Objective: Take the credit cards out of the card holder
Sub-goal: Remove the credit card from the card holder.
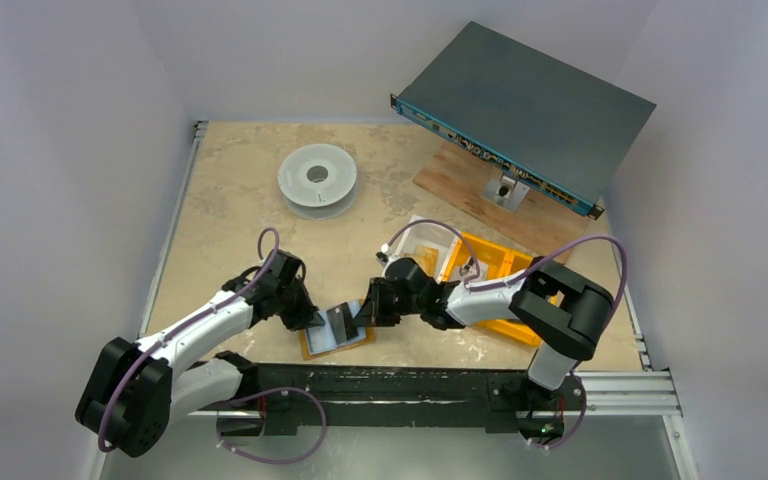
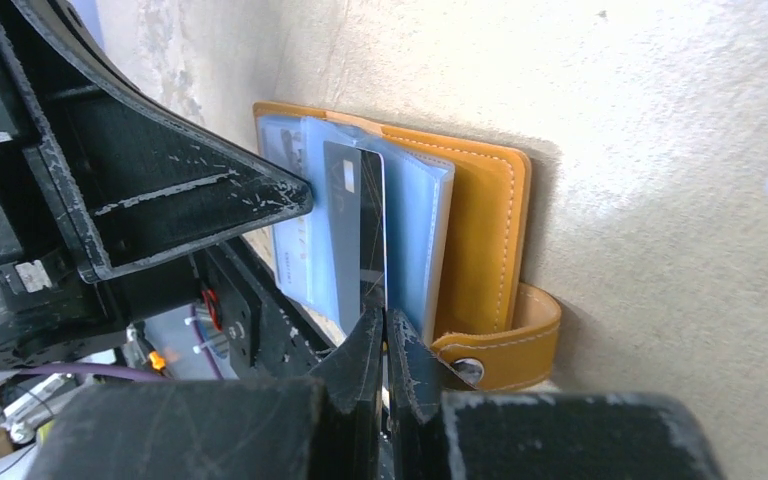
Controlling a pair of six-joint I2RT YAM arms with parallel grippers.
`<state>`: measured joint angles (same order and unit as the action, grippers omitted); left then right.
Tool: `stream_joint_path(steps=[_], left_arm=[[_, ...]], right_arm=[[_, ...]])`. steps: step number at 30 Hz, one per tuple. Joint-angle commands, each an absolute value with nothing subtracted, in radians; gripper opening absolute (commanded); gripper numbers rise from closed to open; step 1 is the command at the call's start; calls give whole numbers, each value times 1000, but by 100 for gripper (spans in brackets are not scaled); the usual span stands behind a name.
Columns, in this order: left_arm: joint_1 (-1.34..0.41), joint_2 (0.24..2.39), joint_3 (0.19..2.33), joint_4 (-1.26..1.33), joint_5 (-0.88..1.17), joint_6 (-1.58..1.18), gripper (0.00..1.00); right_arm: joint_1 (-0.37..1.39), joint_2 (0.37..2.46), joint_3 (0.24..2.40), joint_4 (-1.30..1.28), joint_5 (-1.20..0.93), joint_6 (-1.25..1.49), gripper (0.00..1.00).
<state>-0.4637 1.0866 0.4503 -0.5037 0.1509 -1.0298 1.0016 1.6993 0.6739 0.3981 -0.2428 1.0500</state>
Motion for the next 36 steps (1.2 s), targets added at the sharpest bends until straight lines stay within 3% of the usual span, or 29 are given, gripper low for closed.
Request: stream_joint_path(steps=[1, 6, 11, 19, 25, 36], left_arm=[[-460, 1121, 421, -567, 72, -1017, 0], [-460, 1123, 420, -566, 74, -1014, 0], [-460, 1124, 422, -564, 78, -1010, 0], [-460, 1127, 421, -560, 81, -1009, 0], [-460, 1147, 432, -569, 76, -1000, 0], [-460, 1174, 441, -570, 78, -990, 0]], right_arm=[[994, 1665, 706, 315, -168, 995, 0], [995, 1714, 726, 360, -221, 983, 28], [996, 1754, 741, 381, -245, 983, 34], [1000, 1773, 766, 393, -274, 984, 21], [1002, 1749, 766, 367, -268, 973, 0], [1001, 1630, 761, 193, -171, 912, 0]])
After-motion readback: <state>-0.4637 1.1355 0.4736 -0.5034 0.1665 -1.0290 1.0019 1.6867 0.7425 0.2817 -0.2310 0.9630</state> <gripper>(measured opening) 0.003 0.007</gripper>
